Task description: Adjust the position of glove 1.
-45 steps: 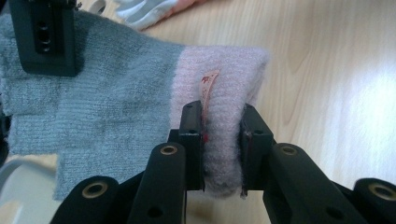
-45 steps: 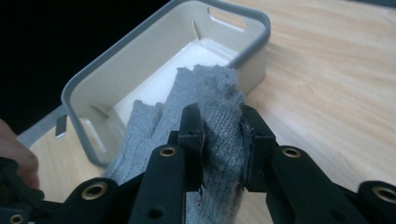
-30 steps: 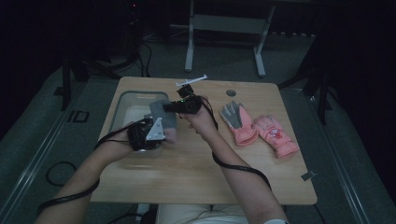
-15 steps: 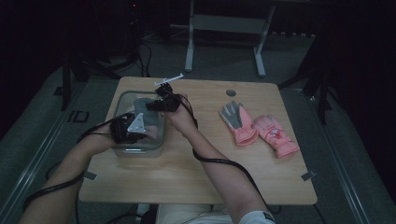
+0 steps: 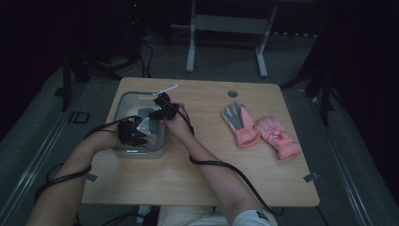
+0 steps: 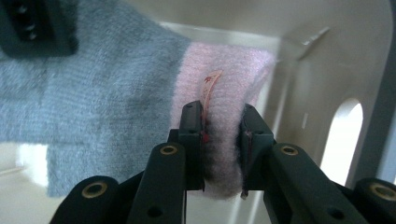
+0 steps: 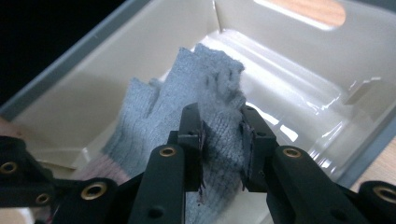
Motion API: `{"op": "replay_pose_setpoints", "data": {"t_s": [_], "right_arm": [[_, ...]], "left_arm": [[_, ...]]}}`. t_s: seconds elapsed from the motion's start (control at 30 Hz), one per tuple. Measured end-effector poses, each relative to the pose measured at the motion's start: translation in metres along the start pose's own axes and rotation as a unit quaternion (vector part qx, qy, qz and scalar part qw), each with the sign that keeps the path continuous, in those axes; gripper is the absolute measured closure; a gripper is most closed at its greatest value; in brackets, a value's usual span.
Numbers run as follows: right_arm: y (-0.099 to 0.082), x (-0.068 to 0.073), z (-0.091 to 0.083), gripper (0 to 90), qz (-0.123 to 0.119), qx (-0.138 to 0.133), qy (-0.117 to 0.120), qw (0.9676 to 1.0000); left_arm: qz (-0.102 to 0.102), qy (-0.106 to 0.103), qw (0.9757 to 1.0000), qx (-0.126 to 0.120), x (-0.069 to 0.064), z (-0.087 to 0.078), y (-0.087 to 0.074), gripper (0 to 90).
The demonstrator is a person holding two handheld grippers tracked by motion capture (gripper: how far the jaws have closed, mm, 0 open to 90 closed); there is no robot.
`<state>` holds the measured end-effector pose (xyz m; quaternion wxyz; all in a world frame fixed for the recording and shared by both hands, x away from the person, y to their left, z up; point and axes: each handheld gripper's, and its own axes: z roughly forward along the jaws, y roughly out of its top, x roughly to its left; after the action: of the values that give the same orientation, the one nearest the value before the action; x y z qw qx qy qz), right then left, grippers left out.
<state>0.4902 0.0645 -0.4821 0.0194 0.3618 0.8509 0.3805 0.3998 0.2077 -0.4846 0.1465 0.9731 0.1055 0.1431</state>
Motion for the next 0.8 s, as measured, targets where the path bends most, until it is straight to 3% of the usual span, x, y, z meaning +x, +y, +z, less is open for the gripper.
{"op": "replay_pose_setpoints", "data": {"t_s": [0.17,0.37,0.43,0.5,0.53,0.57,0.63,0.67,0.73,0.8], "right_arm": [[-0.002,-0.002,0.008,61.9,0.006,0.011,-0.004,0.9999],[0.000,-0.005,-0.004,51.8,0.007,-0.005,0.004,1.0000],[0.000,-0.005,-0.011,50.4,0.009,-0.012,0.007,0.9999],[0.000,-0.006,-0.014,49.1,0.009,-0.016,0.009,0.9998],[0.000,-0.006,-0.018,47.4,0.009,-0.020,0.012,0.9997],[-0.002,-0.008,-0.025,43.8,0.010,-0.025,0.020,0.9994],[-0.005,-0.009,-0.032,38.8,0.010,-0.034,0.036,0.9988],[-0.007,-0.010,-0.036,37.0,0.011,-0.037,0.043,0.9983],[-0.012,-0.011,-0.043,33.2,0.010,-0.041,0.057,0.9975],[-0.017,-0.012,-0.049,29.3,0.004,-0.041,0.068,0.9968]], "left_arm": [[0.009,-0.008,0.9996,0.025,0.004,0.009,0.000,74.3],[-0.006,-0.001,0.9999,0.010,0.008,0.007,-0.002,72.8],[-0.013,0.000,0.9999,0.008,0.008,0.006,-0.001,67.3],[-0.019,0.001,0.9998,-0.001,0.008,0.004,-0.001,55.6],[-0.051,0.004,0.9987,-0.008,0.009,0.001,-0.002,55.6],[-0.059,0.005,0.9982,-0.011,0.010,-0.003,-0.002,37.2],[-0.070,0.021,0.9970,-0.028,0.009,-0.011,-0.002,32.6],[-0.086,0.023,0.9949,-0.047,0.009,-0.016,-0.003,27.4],[-0.117,0.005,0.9902,-0.075,0.011,-0.024,-0.003,22.6],[-0.126,-0.002,0.9876,-0.093,0.009,-0.029,0.000,14.7]]}}
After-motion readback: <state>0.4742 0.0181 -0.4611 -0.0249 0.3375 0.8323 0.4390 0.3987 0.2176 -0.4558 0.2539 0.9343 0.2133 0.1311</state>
